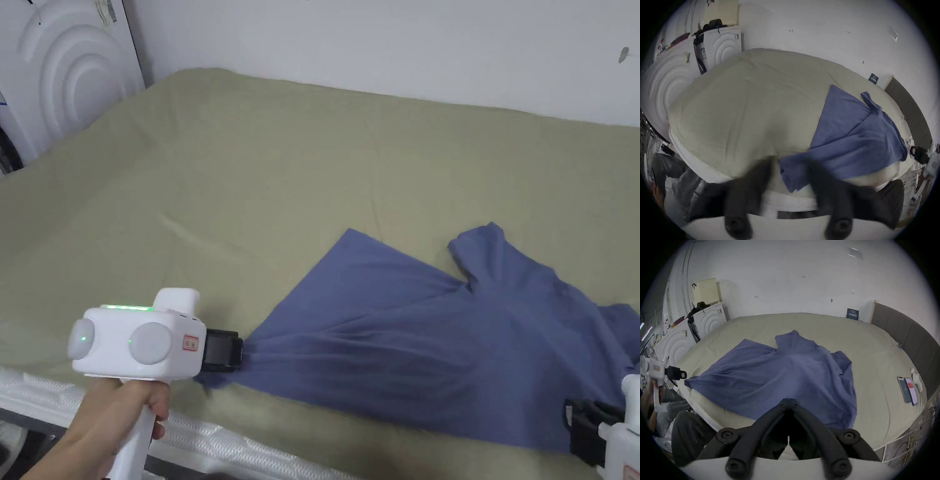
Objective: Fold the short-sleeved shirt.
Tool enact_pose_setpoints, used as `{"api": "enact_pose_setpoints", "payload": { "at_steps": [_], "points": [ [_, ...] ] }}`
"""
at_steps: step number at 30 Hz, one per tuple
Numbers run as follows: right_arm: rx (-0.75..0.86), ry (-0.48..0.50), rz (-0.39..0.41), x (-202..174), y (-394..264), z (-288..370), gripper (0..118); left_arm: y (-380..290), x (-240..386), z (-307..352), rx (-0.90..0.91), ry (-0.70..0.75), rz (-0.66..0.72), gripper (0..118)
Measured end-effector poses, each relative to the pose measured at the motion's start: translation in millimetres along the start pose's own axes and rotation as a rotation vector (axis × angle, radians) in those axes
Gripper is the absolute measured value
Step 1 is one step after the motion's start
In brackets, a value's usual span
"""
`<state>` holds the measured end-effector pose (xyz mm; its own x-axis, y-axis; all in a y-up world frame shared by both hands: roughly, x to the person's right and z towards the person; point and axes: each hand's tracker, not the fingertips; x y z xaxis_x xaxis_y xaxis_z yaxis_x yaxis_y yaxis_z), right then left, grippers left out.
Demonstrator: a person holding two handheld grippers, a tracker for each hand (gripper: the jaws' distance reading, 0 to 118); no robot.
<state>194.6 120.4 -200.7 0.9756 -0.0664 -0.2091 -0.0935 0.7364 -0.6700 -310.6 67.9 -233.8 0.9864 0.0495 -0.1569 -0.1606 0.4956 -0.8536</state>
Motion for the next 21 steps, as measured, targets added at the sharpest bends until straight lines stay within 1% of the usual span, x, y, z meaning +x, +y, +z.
{"api": "enact_pose_setpoints", "payload": {
  "at_steps": [1, 2, 3, 4, 5, 6, 7, 8, 9, 10, 11, 12, 13, 16, 20, 21],
  "points": [
    [-0.005, -0.001, 0.005, 2, 0, -2, 0, 3, 4, -6, -0.03, 0.029, -0.026, 118],
    [-0.007, -0.009, 0.022, -3, -1, -1, 0, -1, 5, -11, -0.05, 0.043, -0.032, 118],
    [-0.015, -0.009, 0.025, -3, 0, -2, 0, -6, 5, -15, -0.07, 0.024, -0.041, 114],
    [-0.019, -0.01, 0.029, -1, 1, -4, 0, -11, 4, -13, -0.051, -0.004, -0.026, 110],
    [-0.022, -0.012, 0.032, 1, 3, -6, 0, -5, 7, -9, -0.042, 0.024, -0.034, 109],
    [-0.021, -0.017, 0.039, 0, 8, -6, 0, 0, 7, -4, -0.042, -0.021, -0.065, 103],
    [-0.021, -0.018, 0.04, 3, 14, -10, 0, 0, 6, 0, -0.031, -0.05, -0.064, 92],
    [-0.023, -0.018, 0.039, 6, 20, -14, 0, -1, 4, 1, -0.01, -0.061, -0.058, 83],
    [-0.026, -0.022, 0.036, 9, 27, -19, 0, 7, 11, 3, -0.03, -0.04, -0.063, 78],
    [-0.024, -0.025, 0.032, 18, 35, -29, 0, 8, 12, 2, -0.025, -0.02, -0.105, 57],
    [-0.025, -0.026, 0.032, 23, 44, -36, 0, 7, 12, 0, -0.011, -0.013, -0.121, 22],
    [-0.027, -0.029, 0.032, 28, 54, -44, 0, 6, 10, -3, -0.024, -0.017, -0.114, 3],
    [-0.026, -0.037, 0.033, 34, 66, -53, 0, 10, 18, 1, -0.024, -0.014, -0.112, 3],
    [-0.027, -0.072, 0.056, 53, 104, -86, 0, 8, 14, 0, -0.019, -0.03, -0.096, 3],
    [-0.068, -0.094, 0.095, 81, 156, -143, 0, 9, 18, 5, -0.013, -0.048, -0.08, 3],
    [-0.081, -0.089, 0.089, 87, 168, -157, 0, 10, 22, 9, -0.011, -0.049, -0.083, 3]
  ]
}}
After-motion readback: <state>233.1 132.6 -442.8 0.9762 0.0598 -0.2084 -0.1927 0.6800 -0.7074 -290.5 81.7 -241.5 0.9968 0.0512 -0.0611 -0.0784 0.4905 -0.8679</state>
